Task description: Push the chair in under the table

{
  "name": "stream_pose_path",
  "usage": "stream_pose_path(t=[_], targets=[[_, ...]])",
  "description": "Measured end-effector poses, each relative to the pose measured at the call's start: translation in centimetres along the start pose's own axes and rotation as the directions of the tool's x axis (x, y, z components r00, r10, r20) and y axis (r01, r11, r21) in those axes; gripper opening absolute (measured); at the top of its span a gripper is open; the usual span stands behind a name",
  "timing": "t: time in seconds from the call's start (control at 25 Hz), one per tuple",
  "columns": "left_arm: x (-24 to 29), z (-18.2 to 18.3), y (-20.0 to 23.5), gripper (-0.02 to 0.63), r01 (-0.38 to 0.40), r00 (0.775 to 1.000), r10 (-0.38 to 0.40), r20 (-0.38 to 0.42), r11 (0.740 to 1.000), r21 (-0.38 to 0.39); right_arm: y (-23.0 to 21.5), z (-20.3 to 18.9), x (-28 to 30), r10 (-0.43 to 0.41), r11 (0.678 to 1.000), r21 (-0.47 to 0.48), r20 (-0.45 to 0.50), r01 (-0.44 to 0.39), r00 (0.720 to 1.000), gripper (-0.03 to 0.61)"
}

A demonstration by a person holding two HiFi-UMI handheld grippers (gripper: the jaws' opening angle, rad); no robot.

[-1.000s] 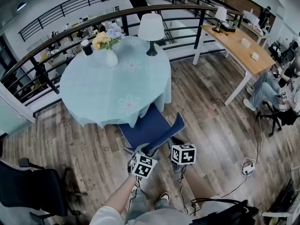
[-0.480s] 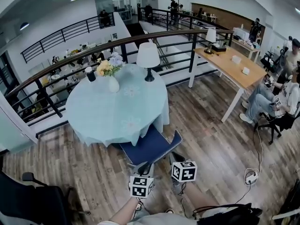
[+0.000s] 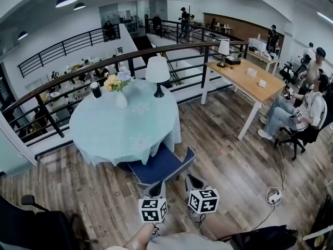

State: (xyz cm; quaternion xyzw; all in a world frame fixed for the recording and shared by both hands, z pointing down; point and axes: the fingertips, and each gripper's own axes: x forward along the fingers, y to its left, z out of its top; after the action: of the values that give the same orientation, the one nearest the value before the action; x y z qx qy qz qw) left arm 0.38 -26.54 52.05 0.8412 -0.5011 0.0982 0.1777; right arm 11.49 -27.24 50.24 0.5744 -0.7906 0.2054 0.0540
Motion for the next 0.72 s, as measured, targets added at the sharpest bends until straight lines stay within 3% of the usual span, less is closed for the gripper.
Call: stream_pose_path(t=[0.72], targets=[[-1.3, -0.1, 1.2, 0.003, -0.025, 1.000, 0.025, -0.006, 1.000, 0.012, 2.1, -1.1, 0.1, -0.021, 0.999, -0.038, -0.007, 0.021, 1.000, 0.018]])
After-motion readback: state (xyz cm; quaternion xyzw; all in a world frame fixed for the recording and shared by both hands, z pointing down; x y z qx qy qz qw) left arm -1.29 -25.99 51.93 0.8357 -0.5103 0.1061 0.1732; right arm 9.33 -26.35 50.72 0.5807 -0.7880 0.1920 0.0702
